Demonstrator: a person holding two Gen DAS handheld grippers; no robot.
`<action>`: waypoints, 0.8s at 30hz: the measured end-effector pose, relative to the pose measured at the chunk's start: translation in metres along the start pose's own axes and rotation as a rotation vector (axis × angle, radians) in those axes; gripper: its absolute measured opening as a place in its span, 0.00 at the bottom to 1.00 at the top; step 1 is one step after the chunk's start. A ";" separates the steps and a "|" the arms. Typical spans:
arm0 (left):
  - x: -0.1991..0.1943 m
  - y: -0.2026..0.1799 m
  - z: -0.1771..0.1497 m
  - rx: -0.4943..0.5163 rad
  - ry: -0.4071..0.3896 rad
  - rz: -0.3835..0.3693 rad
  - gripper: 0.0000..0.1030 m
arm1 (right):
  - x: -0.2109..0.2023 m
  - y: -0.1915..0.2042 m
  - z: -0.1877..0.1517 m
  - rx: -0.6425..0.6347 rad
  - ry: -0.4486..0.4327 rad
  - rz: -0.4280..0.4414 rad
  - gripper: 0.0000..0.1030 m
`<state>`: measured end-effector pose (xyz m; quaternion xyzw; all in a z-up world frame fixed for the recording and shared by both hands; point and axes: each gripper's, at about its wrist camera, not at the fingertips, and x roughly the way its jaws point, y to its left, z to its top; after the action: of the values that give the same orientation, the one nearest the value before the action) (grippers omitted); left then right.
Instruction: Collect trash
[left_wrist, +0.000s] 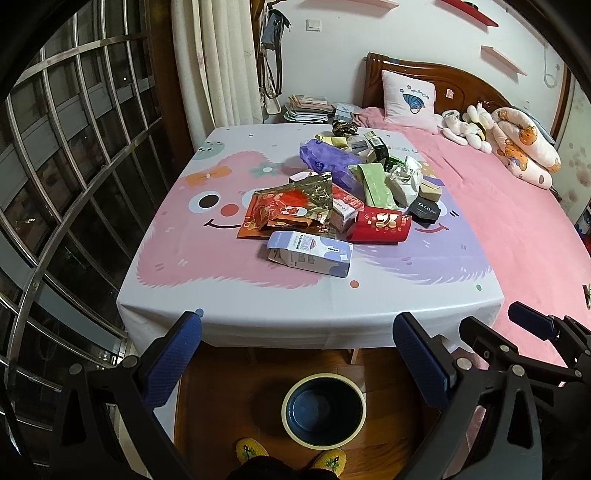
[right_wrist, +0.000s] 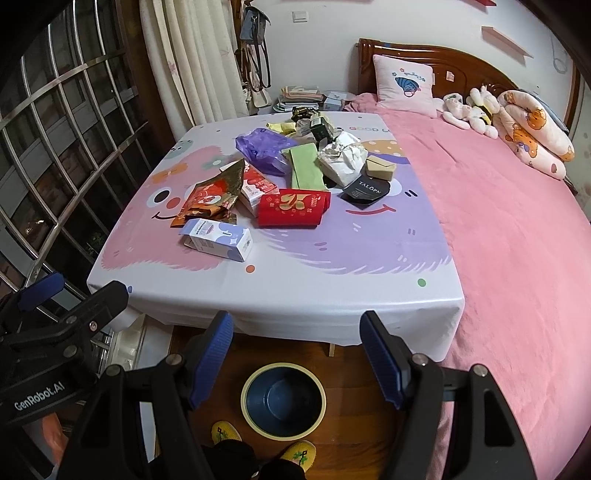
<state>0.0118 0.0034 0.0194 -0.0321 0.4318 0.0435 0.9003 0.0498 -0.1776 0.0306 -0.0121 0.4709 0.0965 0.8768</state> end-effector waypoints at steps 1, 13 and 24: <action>0.000 0.001 0.000 -0.001 0.002 0.004 0.99 | 0.000 0.000 0.000 -0.002 0.000 0.002 0.70; -0.004 0.005 -0.001 -0.011 0.027 0.041 0.99 | 0.002 0.004 -0.001 0.004 0.013 0.048 0.70; 0.000 0.009 0.004 -0.020 0.040 0.034 0.99 | 0.004 0.007 0.006 0.006 0.005 0.061 0.70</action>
<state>0.0139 0.0127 0.0221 -0.0346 0.4498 0.0626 0.8903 0.0555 -0.1693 0.0307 0.0049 0.4734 0.1218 0.8723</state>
